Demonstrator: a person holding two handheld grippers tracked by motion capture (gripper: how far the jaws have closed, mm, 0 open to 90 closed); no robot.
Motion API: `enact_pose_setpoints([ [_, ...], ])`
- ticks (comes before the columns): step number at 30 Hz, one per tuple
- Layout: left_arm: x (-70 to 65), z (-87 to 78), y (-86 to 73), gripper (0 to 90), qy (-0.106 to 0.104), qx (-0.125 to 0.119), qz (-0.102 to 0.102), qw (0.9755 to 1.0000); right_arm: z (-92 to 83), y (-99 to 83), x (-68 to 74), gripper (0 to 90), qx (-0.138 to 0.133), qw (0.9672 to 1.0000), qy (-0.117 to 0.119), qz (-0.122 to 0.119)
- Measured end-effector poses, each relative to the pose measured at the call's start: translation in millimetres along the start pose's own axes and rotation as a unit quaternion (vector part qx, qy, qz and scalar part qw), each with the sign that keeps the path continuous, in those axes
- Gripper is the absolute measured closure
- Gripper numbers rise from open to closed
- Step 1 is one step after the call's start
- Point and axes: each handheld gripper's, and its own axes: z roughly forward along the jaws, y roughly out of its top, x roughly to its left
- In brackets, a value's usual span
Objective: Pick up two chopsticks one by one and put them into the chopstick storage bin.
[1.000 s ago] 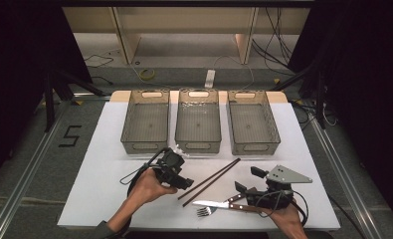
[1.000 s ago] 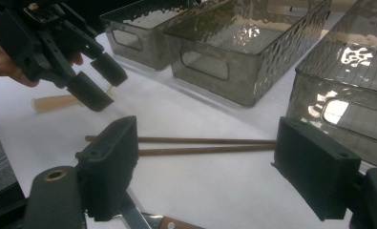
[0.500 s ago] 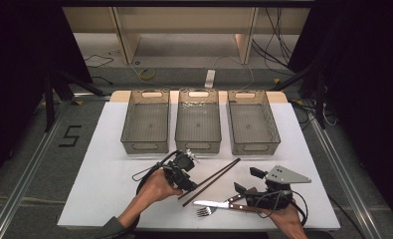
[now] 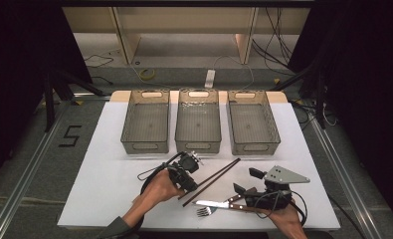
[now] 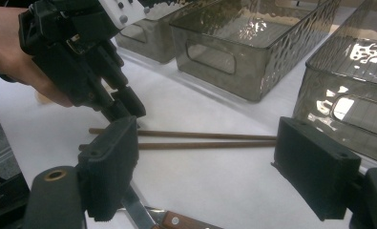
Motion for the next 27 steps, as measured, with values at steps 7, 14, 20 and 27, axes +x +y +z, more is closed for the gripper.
enact_pose_setpoints([
  [7, -3.3, 9.1, 0.4, 70.9, 0.001, 0.009, 0.004, 1.0, 0.2, -0.1, -0.1, 24.0, 0.001, 1.0, 0.001, 0.001],
  [14, -8.4, 9.9, 2.1, 74.7, 0.024, 0.015, 0.018, 0.9994, 0.9, -0.2, 0.3, 24.1, 0.003, 1.0, 0.002, 0.0],
  [20, -11.5, 10.6, 1.9, 79.9, 0.031, 0.014, 0.027, 0.999, 0.8, -0.2, 0.3, 24.3, 0.004, 1.0, 0.002, -0.001],
  [27, -11.1, 10.4, 1.0, 83.6, 0.027, 0.011, 0.029, 0.9991, 0.8, -0.2, 0.3, 24.4, 0.005, 1.0, 0.0, -0.002],
])
